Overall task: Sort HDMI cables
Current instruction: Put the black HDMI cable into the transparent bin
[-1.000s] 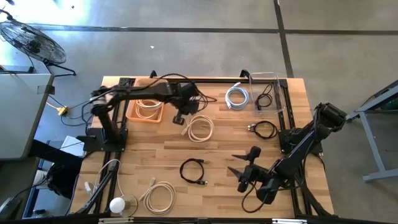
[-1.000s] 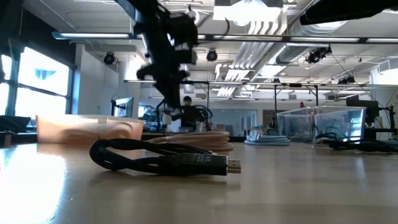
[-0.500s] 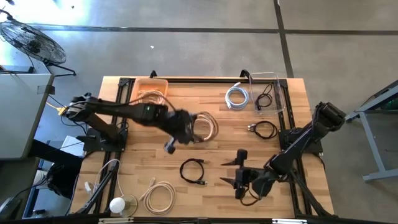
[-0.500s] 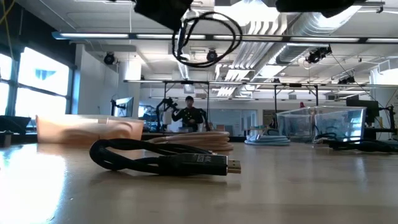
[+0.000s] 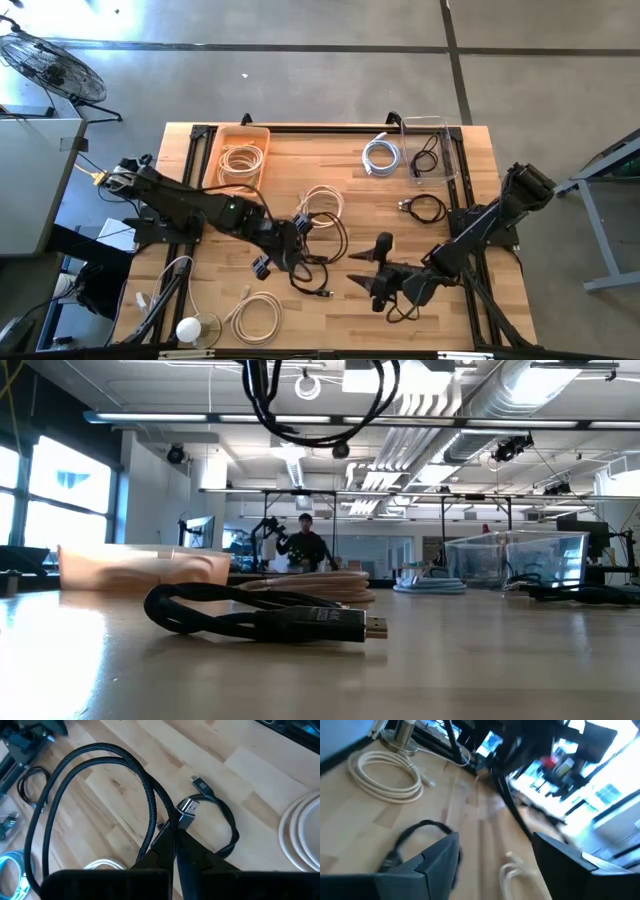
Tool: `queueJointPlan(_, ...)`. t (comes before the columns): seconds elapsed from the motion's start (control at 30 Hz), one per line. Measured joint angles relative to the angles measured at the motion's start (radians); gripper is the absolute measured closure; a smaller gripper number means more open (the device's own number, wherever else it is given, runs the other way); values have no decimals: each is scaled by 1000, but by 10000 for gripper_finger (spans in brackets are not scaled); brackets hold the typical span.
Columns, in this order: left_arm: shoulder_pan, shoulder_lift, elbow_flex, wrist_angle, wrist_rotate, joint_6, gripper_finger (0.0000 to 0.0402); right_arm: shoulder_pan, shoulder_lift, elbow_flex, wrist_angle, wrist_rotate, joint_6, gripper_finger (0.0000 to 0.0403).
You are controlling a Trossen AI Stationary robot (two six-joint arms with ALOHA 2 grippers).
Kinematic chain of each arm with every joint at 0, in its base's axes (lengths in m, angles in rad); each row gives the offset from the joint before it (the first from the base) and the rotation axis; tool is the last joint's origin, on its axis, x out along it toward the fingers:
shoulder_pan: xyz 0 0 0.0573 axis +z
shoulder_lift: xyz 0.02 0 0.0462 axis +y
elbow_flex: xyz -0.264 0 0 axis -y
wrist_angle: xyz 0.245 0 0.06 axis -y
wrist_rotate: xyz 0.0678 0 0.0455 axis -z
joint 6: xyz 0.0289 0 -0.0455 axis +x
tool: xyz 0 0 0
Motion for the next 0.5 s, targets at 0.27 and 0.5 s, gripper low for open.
queueJointPlan(0.27, 4, 0, 0, -2, -10, -15, 401, 10, 0, 0, 49, -8, -294, 157)
queueJointPlan(0.5, 4, 0, 0, -2, -2, -23, 401, 3, 0, 0, 56, 45, -310, 159)
